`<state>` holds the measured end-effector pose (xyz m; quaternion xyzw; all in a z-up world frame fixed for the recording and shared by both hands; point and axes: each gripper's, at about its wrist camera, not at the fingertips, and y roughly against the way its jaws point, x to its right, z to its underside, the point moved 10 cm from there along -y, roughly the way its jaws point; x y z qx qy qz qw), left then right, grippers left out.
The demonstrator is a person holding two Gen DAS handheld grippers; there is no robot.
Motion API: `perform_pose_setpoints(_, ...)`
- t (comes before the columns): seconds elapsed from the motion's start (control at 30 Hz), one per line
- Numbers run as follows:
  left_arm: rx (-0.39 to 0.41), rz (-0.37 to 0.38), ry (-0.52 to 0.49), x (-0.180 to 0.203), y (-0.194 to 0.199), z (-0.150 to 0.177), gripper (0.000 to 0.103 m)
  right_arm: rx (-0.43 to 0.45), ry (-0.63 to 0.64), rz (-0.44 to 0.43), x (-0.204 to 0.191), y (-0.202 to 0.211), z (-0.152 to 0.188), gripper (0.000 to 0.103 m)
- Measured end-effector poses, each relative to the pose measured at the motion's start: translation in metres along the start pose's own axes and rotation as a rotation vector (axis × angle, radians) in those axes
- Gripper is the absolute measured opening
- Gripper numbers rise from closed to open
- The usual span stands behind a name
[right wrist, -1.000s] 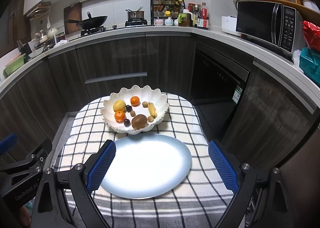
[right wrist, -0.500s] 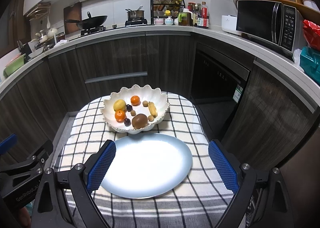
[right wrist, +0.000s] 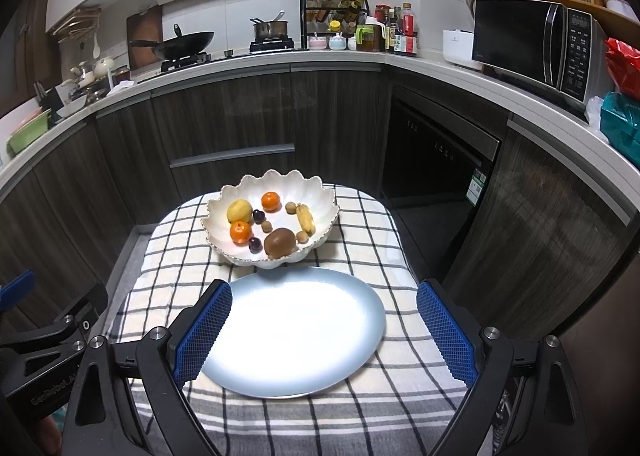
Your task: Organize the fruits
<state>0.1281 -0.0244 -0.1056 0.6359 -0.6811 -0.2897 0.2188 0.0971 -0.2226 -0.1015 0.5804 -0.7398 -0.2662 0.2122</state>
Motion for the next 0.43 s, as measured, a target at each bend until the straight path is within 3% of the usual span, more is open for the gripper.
perform_pose_setpoints(0.43,-0.006,-0.005,-0.011,-0.0004,-0.0042,0.0017,0.103,-0.003,-0.002,0.001,0.0,-0.0017,-0.0011,0.095)
